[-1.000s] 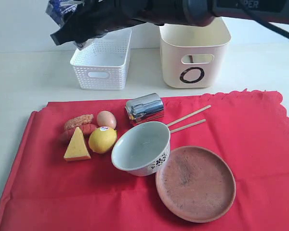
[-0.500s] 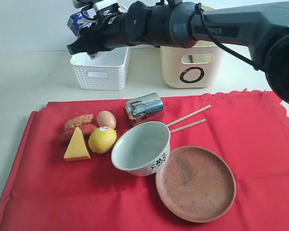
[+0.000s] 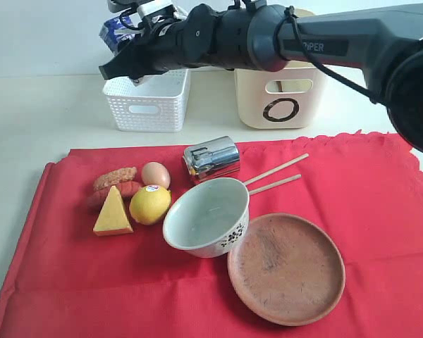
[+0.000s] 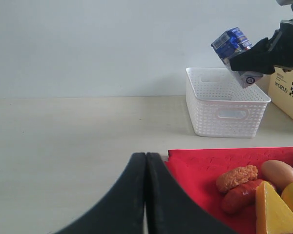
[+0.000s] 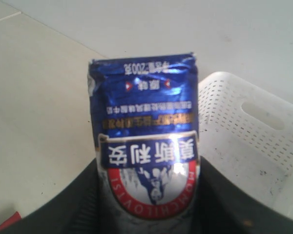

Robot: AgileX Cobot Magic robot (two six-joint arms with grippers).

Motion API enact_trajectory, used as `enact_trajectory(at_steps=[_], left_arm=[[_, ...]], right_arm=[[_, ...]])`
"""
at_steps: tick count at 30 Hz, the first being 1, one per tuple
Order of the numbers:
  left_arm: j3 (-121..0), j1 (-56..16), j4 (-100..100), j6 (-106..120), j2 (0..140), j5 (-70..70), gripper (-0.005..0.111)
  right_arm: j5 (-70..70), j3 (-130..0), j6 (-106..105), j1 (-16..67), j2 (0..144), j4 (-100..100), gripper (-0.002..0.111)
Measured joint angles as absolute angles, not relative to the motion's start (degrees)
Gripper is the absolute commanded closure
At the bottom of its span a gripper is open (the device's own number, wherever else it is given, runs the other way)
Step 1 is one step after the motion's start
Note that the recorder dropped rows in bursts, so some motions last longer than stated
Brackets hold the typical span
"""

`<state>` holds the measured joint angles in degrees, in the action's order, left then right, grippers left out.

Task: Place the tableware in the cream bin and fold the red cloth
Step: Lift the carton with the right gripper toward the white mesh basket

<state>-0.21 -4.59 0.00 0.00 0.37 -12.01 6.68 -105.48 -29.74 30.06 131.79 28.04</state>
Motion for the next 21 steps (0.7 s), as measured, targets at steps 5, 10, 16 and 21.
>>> enact_trajectory(at_steps=[5,10,16,21], left_arm=[[-0.2,-4.6,0.0,0.0,0.4,-12.0,0.107],[-0.2,-4.6,0.0,0.0,0.4,-12.0,0.107],[-0.2,-4.6,0.0,0.0,0.4,-12.0,0.107],[-0.2,-4.6,0.0,0.0,0.4,-12.0,0.107]], right_arm=[[6.7,-105.5,-29.7,30.1,131.8,28.0,0.094],[6.7,-105.5,-29.7,30.1,131.8,28.0,0.082],[7.0,-105.5,-29.7,30.1,131.8,28.0,0.085],[9.2,-105.5,-28.7,30.1,131.8,28.1,0.107]])
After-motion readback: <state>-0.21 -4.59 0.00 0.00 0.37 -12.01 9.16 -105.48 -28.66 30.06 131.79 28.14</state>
